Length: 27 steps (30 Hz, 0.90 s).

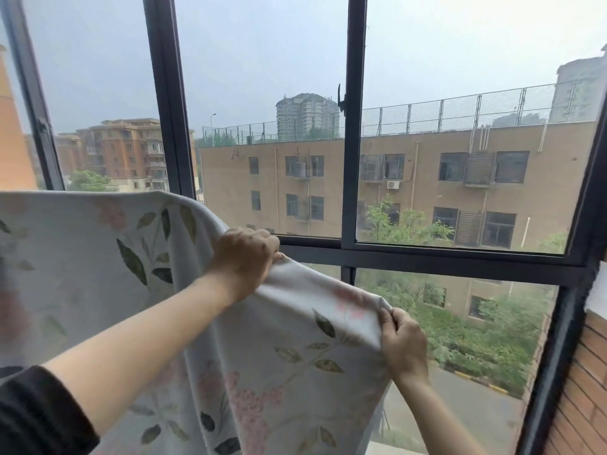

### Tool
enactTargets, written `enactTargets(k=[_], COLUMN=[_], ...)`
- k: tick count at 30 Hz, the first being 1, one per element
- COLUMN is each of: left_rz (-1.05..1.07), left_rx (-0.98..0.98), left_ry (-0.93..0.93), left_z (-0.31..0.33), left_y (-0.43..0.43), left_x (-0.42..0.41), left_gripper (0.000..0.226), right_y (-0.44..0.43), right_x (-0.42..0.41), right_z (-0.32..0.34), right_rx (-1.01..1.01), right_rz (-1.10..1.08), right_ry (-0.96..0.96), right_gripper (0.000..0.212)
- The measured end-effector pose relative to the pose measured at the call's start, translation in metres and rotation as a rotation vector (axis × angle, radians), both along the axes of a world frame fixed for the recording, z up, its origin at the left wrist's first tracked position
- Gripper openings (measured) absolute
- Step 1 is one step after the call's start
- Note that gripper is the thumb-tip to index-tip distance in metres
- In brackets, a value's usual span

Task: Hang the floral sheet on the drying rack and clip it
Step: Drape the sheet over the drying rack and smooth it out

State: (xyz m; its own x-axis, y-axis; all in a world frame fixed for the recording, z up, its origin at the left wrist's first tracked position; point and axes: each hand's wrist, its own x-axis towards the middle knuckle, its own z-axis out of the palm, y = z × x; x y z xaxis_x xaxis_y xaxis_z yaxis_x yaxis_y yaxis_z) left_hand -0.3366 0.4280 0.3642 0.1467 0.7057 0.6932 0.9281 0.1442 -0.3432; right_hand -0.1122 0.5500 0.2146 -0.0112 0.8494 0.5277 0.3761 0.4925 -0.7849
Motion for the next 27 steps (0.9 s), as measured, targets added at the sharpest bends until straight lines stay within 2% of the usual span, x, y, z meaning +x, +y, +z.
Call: enactTargets(k=[4,6,8,9,11,14,20,23,27], left_rz=[0.035,0.037,0.025,0.021,-0.002,-0.102,-0.258,-0.259,-0.161], left_rx=[-0.128,-0.158,-0.164,-0.169,-0.175,-0.179,0.061,0.113,0.203], left_ry=[0.073,0.109,0.134,0.131,0.096,-0.077,-0.294,-0.323,-0.372], left_z=[-0.017,-0.025,-0.030,-0.031,-0.033,-0.028,-0.009,-0.004,0.005], left_y=[-0.001,-0.002,-0.001,0.000,-0.001,-0.008,-0.042,-0.064,-0.090], left_x=[-0.001,-0.002,-0.004,-0.005,-0.004,-0.005,-0.010,-0.011,-0.027], left_gripper=[0.035,0.036,0.037,0.037,0.035,0.019,0.016,0.015,0.015], right_y=[-0.004,-0.008,-0.012,-0.013,-0.016,-0.018,-0.037,-0.051,-0.070], right_x=[-0.004,-0.009,-0.016,-0.018,-0.020,-0.026,-0.050,-0.071,-0.104], right_z=[-0.026,-0.041,-0.047,-0.047,-0.038,-0.014,0.042,0.072,0.110], right_rx=[-0.207,-0.292,-0.375,-0.409,-0.425,-0.346,-0.157,-0.056,0.053], right_rz=[0.124,0.175,0.216,0.236,0.268,0.338,0.502,0.598,0.709], right_ry=[-0.282,-0.408,-0.453,-0.427,-0.361,-0.310,-0.220,-0.156,-0.016], right_gripper=[0.042,0.033,0.016,0.012,0.017,0.020,0.011,0.009,0.020])
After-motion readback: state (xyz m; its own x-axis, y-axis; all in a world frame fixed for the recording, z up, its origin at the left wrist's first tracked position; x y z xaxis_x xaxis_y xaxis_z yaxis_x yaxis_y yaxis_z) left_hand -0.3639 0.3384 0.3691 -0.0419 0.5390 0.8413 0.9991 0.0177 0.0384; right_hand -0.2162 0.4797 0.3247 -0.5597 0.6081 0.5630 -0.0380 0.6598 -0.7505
